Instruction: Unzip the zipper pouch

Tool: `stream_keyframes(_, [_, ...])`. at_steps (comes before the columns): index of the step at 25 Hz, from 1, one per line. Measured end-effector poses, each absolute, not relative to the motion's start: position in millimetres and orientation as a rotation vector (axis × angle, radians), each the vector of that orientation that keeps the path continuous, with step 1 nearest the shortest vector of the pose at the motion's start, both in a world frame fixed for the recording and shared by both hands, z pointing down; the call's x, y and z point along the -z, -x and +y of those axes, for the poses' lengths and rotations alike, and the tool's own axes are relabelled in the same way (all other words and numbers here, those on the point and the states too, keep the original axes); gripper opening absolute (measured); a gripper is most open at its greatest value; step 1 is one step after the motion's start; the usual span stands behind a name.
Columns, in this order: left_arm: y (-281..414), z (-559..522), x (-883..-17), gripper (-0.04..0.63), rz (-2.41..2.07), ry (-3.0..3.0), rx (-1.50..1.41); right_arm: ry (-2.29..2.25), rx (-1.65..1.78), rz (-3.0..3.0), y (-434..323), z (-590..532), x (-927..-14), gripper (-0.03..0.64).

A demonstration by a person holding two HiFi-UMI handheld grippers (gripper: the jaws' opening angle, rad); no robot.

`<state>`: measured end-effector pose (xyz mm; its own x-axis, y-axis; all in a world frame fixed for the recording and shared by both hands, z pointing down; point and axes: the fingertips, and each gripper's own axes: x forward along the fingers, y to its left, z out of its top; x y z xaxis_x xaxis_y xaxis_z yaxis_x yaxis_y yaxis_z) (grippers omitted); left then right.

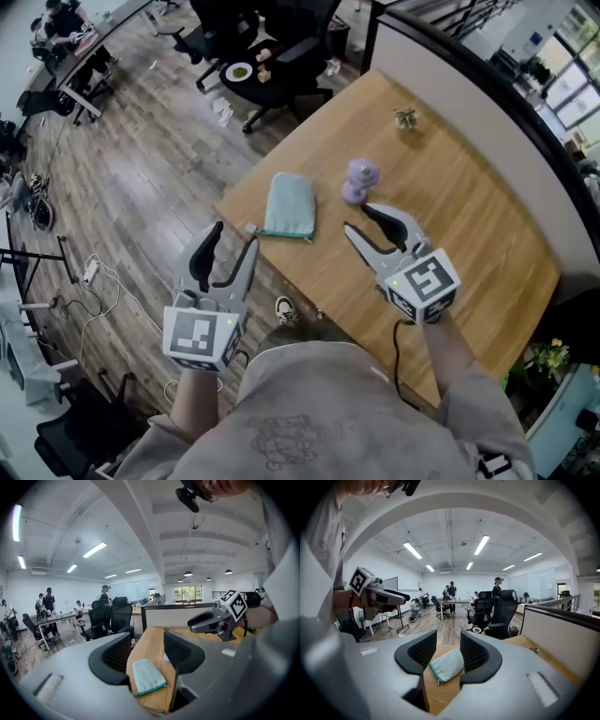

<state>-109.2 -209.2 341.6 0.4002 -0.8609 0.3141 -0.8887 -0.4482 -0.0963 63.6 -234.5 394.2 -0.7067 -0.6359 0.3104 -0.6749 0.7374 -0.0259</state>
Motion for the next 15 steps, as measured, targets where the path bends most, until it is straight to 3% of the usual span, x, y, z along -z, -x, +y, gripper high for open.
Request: stream_keyframes(15, [132,-227,-460,0.219,-1.454,-2.333,-0.525,-0.409,-0.134,-2.264,-8,-253,-579,0.167])
